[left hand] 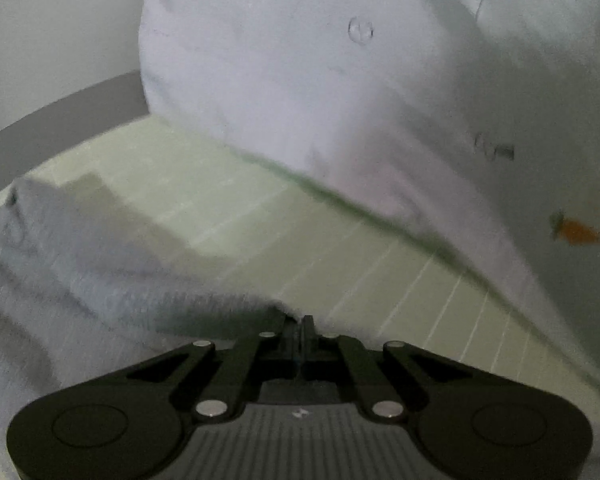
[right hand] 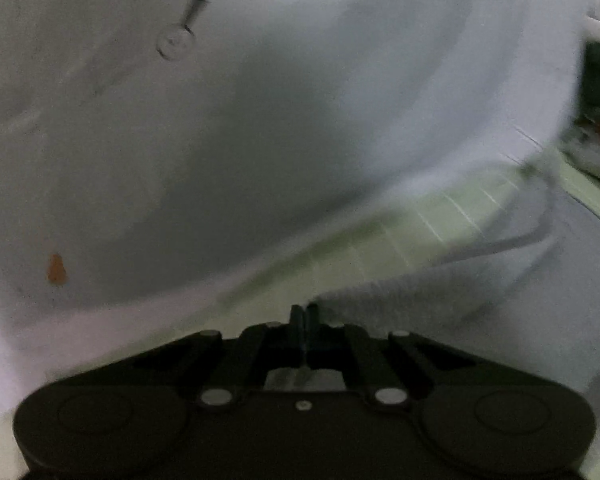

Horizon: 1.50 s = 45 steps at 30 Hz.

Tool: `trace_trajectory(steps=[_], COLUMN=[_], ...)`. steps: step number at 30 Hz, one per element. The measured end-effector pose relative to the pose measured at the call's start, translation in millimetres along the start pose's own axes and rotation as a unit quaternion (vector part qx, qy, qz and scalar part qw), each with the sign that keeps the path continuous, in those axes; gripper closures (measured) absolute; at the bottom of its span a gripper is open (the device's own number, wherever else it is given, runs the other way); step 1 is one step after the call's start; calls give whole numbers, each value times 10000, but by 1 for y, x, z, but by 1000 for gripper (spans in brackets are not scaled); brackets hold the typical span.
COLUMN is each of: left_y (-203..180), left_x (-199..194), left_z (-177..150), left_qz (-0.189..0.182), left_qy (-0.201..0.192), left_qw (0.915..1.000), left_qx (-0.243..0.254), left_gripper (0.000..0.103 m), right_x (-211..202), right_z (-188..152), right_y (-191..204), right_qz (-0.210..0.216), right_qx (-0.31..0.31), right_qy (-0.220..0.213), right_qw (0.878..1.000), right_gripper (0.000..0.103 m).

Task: Fold clothes

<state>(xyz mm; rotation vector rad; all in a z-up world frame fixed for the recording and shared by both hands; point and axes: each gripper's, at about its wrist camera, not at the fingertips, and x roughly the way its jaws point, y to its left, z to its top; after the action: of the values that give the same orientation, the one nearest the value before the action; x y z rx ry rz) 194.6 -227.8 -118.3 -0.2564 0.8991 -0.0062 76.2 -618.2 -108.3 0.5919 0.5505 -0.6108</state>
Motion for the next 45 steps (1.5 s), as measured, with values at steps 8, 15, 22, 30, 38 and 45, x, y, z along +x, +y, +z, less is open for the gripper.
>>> trace_trajectory(steps=[8,15,22,30,38,45], left_y=[-13,-27,-36,-40,-24,-2], left_x=[-5,-6,-12,-15,-25,-53], left_z=[14,-38,-89,-111,-118,-142], left_qz=[54,-95,-156,-22,-130,-302], left_qy=[-582,302,896,1004,1409,1625], left_qw=[9980,9944,9836,9695,9565,9442], left_qx=[245,1012,1558,2237,2552,2850], left_gripper=[24,21,21,13,7,7], right_x=[1,-44,-72,-45,-75,-140], right_z=[13,-28,-43,-21,-15,-39], right_y=[7,-81,-164,-210,-237,-274], right_qz=[-217,-1679,-2417,-2549,-2831,-3416], right_qx=[-713,-116,968,857,247,463], right_qy=[-504,-119,-154,-404,-399,-334], right_qw=[9959,9857,9654,9623,9579,9381], right_gripper=[36,27,27,66,98,98])
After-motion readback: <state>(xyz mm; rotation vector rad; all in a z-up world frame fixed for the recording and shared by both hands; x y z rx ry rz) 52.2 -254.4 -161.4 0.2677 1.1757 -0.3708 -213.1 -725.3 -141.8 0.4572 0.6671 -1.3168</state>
